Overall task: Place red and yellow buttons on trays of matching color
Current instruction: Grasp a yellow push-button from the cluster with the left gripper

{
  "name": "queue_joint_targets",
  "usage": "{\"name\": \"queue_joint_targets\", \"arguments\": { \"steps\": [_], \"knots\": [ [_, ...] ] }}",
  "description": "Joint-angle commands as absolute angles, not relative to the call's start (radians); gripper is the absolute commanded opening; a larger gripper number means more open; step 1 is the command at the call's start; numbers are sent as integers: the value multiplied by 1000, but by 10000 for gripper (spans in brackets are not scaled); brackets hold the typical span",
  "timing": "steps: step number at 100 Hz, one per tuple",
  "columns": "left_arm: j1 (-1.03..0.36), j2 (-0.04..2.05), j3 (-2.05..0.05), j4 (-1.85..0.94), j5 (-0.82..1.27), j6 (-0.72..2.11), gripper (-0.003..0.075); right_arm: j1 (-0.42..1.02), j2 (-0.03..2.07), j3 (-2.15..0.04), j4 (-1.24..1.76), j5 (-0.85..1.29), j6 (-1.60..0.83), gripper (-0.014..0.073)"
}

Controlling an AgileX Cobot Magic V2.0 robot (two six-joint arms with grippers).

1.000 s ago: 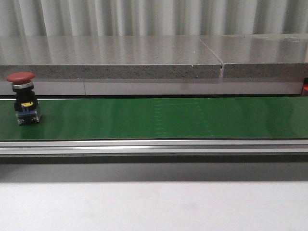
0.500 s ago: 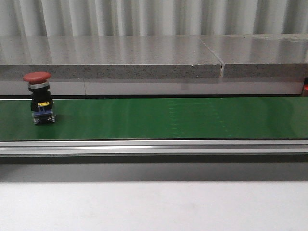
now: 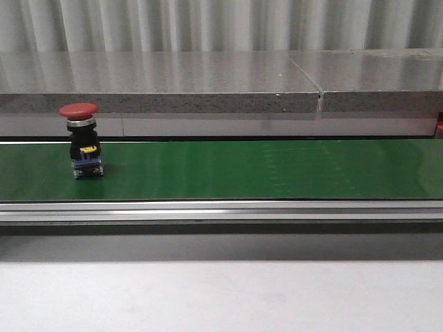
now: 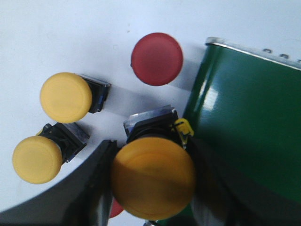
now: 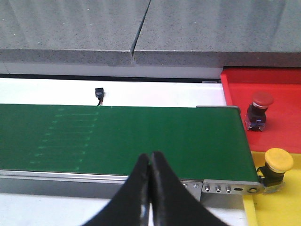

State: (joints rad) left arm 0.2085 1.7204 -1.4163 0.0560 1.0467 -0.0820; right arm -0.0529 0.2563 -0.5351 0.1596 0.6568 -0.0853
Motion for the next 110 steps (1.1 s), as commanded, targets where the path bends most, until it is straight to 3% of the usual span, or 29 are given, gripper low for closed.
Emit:
{"name": "queue_joint_targets", "arguments": {
  "steps": [1,56,65,85,110],
  "knots": [
    [179,1649,-1445,57,1051,-81,163,-53,266,-557,163,587,-94,-89],
    [89,1668,-1443,41,1115,-81,173,-53,266,-557,163,587,-94,-89],
    [89,1672,-1443,41,1112,-81,227,-53,266,-557,163,587,-94,-89],
    [89,1677,-1443,28,1104,-81,489,-53,266,-557,163,587,-94,-89],
    [54,1630,-1443,8,1016,-81,503,-53,266,-557,163,587,-94,-89]
  ]
}}
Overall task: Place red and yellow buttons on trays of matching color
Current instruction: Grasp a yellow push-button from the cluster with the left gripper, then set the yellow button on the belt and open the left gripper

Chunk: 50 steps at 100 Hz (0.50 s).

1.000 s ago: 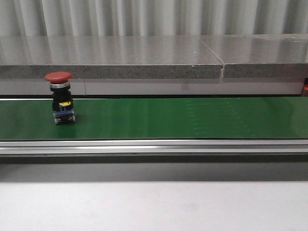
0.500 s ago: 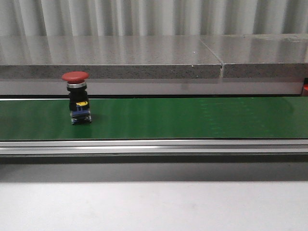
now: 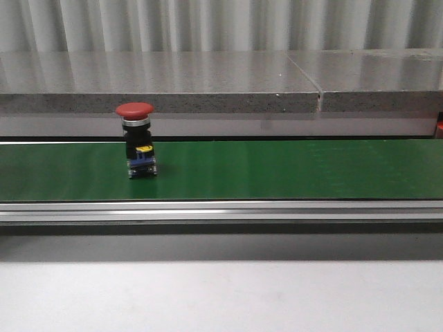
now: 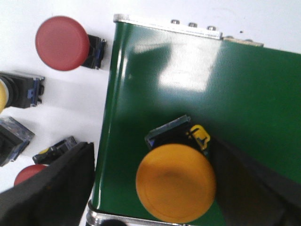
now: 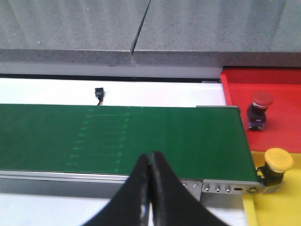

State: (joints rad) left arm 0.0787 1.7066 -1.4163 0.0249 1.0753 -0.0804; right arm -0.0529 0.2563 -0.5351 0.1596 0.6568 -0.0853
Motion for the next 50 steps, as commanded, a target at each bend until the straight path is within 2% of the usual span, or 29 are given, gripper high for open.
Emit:
{"name": "queue_joint_targets", "arguments": {
  "steps": [1,18,30,39,50],
  "knots": [
    [52,1628,-1443,8,1011,-81,503,-53,266,-557,163,587,-94,-89],
    [-4,1565,-1443,0,977,-53,487,-53,266,-557,163,587,-94,-89],
    [-65,1523,-1443,0,971,-34,428,-53,266,-557,163,587,-94,-89],
    [-109,1485,-1426,0,936,-33,327,-53,266,-557,163,587,-94,-89],
    [-161,1422,-1368,0,871,-33,139,-53,266,-557,163,587,-94,-89]
  ]
}}
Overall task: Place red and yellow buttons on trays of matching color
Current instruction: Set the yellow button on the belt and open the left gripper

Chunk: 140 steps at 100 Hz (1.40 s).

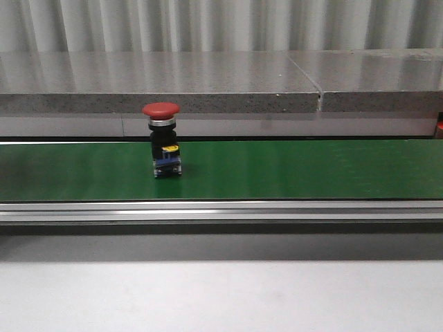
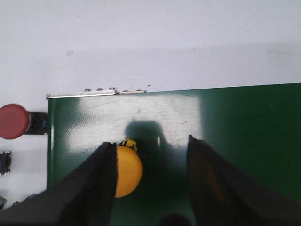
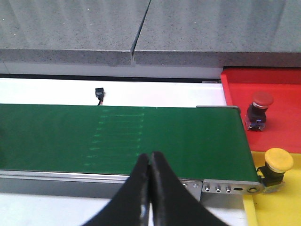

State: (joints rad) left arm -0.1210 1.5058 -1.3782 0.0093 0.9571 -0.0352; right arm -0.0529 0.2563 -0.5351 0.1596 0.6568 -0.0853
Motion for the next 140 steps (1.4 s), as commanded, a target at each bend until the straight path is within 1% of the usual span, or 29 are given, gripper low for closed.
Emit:
{"name": "queue_joint_targets", "arguments": {
  "steps": [1,2,3,6,10,23,38,67,109,123,140],
  "knots": [
    [-163,1418,-1364,0,868,-33,127,-53,266,-557,163,587,-94,-89],
    [-171,1405,-1351,0,860,-33,90,-53,266,-557,163,587,-94,-89],
    [-171,1405,-1351,0,857,-33,90,-53,266,-557,163,587,-94,-89],
    [-182,1384,-1330,0,844,-33,30,-53,266,-557,163,587,-94,-89],
    [-192,1362,-1309,0,832,-33,-24,-53,266,-557,163,587,-94,-89],
    [-214,1275,-1233,-11,817,-32,-20,-53,266,-557,163,587,-94,-89],
    [-214,1155,-1131,-16,766,-32,-20,-53,266,-557,163,587,-94,-89],
    [-214,907,-941,-32,759,-32,-20,-53,266,-557,163,587,-94,-89],
    [-214,551,-708,-41,693,-32,-20,-53,266,-557,163,587,-94,-89],
    [-214,472,-660,-41,687,-32,-20,-53,266,-557,161,573,-94,-89],
    [-214,432,-647,-39,689,-32,-20,-53,266,-557,175,566,-94,-89]
  ]
}}
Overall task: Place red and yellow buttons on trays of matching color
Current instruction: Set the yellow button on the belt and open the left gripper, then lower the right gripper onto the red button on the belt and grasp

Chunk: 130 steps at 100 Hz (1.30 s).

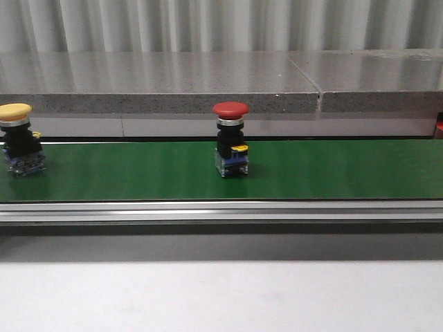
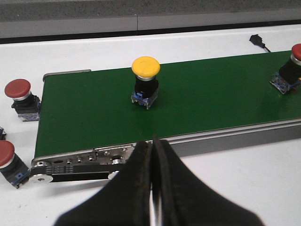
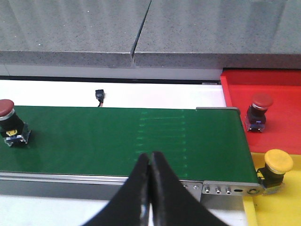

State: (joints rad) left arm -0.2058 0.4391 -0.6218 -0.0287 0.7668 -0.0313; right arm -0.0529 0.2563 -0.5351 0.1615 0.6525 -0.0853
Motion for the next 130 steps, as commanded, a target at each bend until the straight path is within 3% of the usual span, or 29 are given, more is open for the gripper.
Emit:
{"name": "queue_joint_targets", "arguments": {
  "steps": [1,49,106,117,130],
  "knots": [
    [-214,431,-647,-39,689,-32,-20,-53,266,-557,175,566,-94,-89],
    [-214,433,-647,-41,689,-32,-20,-53,303,-570,176,544,-94,-89],
    [-214,433,-647,-41,689,-32,-20,-10,795,-829,206,697,-158,-84],
    [-214,433,-647,-41,689,-32,-20,16,876,-889,206,711,-158,-29],
    [-214,433,-647,-41,689,-32,-20,55,975,-958,206,720,-159,126]
  ]
}}
